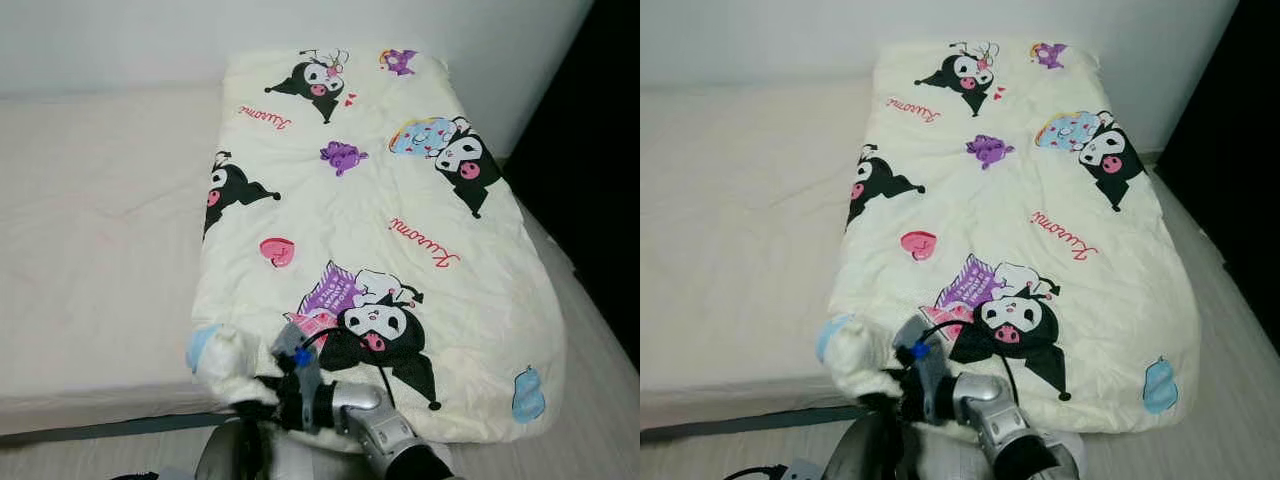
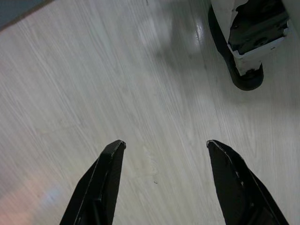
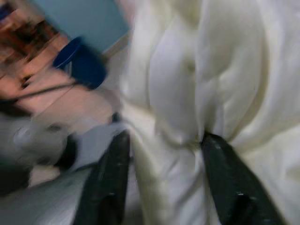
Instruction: Clean up the room
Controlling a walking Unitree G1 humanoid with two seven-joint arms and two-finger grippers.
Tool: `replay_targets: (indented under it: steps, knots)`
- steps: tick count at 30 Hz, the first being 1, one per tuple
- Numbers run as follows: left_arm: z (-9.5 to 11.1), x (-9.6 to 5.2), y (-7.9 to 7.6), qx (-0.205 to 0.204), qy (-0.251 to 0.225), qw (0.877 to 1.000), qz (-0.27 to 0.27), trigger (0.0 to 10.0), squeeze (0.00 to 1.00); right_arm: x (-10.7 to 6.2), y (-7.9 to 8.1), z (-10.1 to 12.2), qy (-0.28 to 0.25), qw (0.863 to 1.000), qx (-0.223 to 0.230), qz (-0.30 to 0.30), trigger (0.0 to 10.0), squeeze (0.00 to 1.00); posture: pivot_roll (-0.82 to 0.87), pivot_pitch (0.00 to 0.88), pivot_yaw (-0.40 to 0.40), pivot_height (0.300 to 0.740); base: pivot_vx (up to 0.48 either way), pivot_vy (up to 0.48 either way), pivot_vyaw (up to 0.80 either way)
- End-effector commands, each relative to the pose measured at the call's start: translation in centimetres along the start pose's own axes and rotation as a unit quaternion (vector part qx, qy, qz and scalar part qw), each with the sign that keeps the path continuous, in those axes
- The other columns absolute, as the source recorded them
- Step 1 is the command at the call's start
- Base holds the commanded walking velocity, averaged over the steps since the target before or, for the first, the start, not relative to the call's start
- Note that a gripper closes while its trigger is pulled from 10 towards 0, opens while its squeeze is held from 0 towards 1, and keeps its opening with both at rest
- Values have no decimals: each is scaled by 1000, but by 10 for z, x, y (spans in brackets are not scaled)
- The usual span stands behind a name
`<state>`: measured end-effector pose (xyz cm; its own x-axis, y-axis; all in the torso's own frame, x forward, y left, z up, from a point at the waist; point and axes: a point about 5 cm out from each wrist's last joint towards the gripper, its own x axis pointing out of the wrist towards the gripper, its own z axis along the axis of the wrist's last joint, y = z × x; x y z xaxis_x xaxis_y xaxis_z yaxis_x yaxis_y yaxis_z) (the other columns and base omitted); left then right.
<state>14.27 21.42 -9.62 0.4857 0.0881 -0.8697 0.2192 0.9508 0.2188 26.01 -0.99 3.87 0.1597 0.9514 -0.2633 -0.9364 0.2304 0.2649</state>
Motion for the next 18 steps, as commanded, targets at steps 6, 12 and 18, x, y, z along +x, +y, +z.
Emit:
replay_targets:
  steps: [6, 12, 18]
  knots:
    - [-14, -2, -9, -5, 28, 1000, -10, 10000, 0, -13, 17, -23, 75, 994, -6, 85, 10000, 1000, -31, 248, 11, 601, 0, 0, 0]
    - [-12, -1, -9, -6, 27, 1000, -10, 10000, 0, -34, 16, -15, 65, 993, -9, 94, 10000, 1000, -40, 243, 9, 601, 0, 0, 0]
    - [-12, -1, -2, -7, 35, 999, 17, 10000, 0, -64, 28, 13, -27, 992, 8, 123, 10000, 1000, -58, 234, 11, 601, 0, 0, 0]
